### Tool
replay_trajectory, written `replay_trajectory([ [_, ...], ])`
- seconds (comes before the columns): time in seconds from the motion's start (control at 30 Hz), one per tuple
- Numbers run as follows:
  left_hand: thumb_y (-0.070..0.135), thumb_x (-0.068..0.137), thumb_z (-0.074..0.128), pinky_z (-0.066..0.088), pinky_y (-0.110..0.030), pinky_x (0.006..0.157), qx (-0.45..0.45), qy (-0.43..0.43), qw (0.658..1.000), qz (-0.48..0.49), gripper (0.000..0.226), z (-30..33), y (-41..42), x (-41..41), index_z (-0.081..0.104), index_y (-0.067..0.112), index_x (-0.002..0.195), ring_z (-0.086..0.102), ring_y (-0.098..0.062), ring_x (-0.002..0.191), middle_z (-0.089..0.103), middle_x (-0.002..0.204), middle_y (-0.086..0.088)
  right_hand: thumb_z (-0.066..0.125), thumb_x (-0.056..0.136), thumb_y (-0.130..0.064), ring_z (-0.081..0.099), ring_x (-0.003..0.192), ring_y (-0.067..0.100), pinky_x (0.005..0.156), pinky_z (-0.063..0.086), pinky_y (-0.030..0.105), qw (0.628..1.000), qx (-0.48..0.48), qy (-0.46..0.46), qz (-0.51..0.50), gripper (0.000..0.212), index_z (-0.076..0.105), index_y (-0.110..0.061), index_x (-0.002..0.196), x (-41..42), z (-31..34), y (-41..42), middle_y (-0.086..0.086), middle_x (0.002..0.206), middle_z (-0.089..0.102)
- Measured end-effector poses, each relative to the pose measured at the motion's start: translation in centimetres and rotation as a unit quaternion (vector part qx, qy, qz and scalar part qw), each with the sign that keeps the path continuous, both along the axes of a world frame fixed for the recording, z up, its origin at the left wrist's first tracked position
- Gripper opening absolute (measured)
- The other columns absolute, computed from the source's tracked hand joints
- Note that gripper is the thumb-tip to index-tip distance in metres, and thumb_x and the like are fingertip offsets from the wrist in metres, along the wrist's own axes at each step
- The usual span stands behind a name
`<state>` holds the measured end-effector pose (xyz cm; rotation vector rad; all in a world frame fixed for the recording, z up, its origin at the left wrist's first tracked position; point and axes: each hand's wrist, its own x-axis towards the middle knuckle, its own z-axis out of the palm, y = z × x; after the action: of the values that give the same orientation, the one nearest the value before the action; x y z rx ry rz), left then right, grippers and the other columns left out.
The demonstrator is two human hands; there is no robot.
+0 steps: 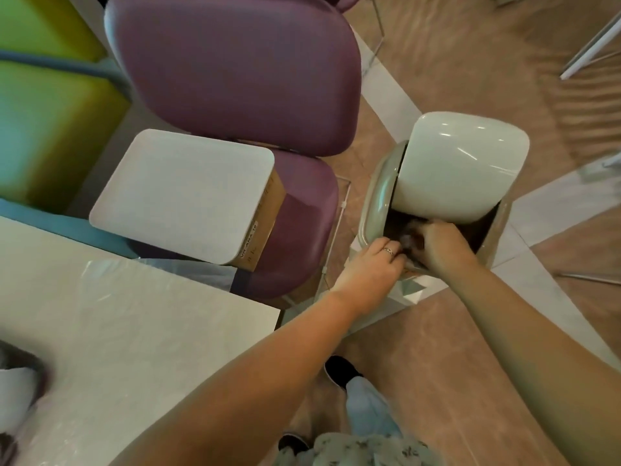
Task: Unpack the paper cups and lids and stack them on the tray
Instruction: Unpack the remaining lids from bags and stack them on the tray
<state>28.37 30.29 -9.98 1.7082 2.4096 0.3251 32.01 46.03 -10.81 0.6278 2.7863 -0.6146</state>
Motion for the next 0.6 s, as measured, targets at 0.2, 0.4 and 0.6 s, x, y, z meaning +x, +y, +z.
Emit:
replay_trajectory([
  [0.2, 0.001, 0.078, 0.033, 0.046, -0.044, 0.097, -0.019, -0.046, 0.999, 0.017, 0.046, 0.2, -0.2, 0.6, 0.058, -0.005, 0.115, 0.050, -0.037, 0.111, 0.056, 0.117, -0.021, 0.034, 0.102, -0.029, 0.057, 0.105, 0.033, 0.084, 0.041, 0.034, 0.980, 0.021, -0.170, 0.102, 0.039, 0.060, -0.005, 0.118, -0.8, 0.0, -0.2, 0.019, 0.114, 0.064],
  [0.4, 0.004, 0.084, 0.055, 0.040, -0.052, 0.099, 0.062, -0.106, 0.990, 0.076, 0.028, 2.3, -1.2, 0.5, 0.061, -0.005, 0.110, 0.049, -0.041, 0.114, 0.055, 0.120, -0.025, 0.052, 0.094, -0.026, 0.058, 0.093, 0.035, 0.075, 0.042, 0.036, 1.000, 0.008, -0.005, 0.005, 0.025, 0.068, -0.009, 0.102, -0.6, 5.0, -1.0, 0.018, 0.099, 0.067],
  [0.6, 0.004, 0.080, 0.059, 0.048, -0.051, 0.087, 0.163, -0.102, 0.959, 0.210, 0.032, 6.3, -5.2, -0.8, 0.064, 0.000, 0.111, 0.056, -0.039, 0.102, 0.060, 0.113, -0.018, 0.059, 0.091, -0.018, 0.057, 0.075, 0.018, 0.068, 0.041, 0.028, 0.977, -0.053, 0.203, 0.026, 0.009, 0.065, -0.011, 0.090, -0.8, 11.2, -7.3, 0.001, 0.081, 0.063],
])
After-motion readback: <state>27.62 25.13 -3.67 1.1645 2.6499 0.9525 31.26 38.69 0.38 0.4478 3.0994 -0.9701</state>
